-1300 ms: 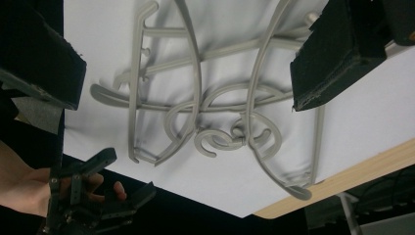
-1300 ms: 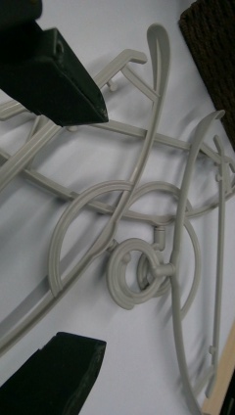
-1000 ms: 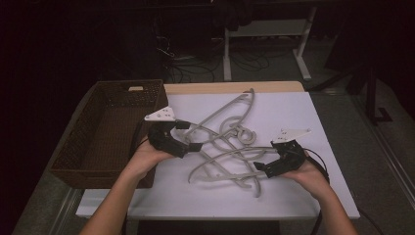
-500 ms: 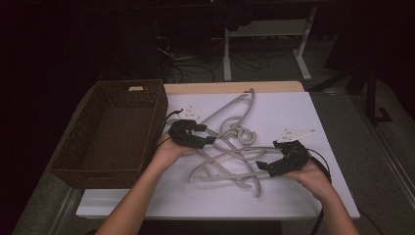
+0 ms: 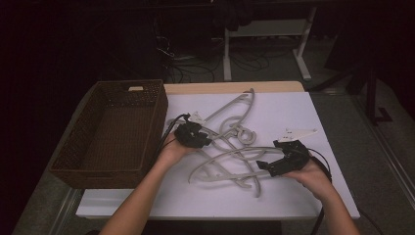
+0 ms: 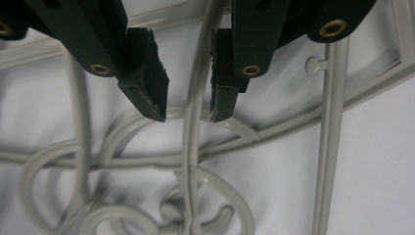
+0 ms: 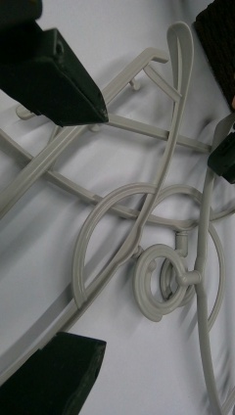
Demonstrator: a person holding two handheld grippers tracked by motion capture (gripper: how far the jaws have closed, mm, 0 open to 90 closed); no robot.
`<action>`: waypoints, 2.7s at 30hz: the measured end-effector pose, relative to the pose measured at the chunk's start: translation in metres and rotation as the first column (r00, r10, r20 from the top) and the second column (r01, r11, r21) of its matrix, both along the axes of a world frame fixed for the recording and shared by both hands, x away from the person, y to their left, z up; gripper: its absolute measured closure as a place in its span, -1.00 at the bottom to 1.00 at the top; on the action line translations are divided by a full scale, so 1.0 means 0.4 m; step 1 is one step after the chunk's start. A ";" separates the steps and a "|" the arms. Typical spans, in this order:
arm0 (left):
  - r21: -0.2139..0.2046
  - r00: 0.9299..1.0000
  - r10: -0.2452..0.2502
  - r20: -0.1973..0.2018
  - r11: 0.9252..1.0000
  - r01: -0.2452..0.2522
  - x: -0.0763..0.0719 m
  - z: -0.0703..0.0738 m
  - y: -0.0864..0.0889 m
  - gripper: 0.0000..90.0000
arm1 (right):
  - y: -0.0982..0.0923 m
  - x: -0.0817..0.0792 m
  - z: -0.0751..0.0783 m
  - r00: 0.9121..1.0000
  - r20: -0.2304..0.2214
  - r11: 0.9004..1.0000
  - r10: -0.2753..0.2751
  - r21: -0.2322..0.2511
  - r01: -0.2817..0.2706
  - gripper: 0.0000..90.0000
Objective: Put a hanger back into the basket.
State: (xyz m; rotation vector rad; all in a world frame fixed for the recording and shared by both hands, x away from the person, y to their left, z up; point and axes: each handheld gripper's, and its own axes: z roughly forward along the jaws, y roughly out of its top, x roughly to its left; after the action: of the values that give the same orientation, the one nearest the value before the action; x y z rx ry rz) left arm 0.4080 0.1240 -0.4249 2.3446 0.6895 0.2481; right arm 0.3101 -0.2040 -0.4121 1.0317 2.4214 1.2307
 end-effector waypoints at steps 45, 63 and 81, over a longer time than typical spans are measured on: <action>0.103 0.986 -0.164 -0.040 0.981 0.167 -0.173 0.018 -0.150 0.82 | -0.037 -0.005 0.025 0.999 0.027 0.999 -0.032 0.041 0.031 -1.00; 0.009 0.981 -0.183 -0.059 0.983 0.184 -0.184 0.055 -0.117 0.16 | -0.031 0.002 0.021 0.999 0.020 0.999 -0.039 0.028 0.038 -1.00; -0.216 0.995 -0.100 -0.026 0.972 0.092 -0.182 0.093 0.085 -0.64 | 0.014 0.150 0.012 0.960 -0.068 0.962 -0.273 -0.030 0.271 -0.68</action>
State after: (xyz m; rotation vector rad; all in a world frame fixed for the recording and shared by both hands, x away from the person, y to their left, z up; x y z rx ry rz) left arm 0.3351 0.1578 -0.3875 2.1724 0.5878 0.0832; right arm 0.3700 -0.1984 -0.4073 1.3708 2.2410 1.0897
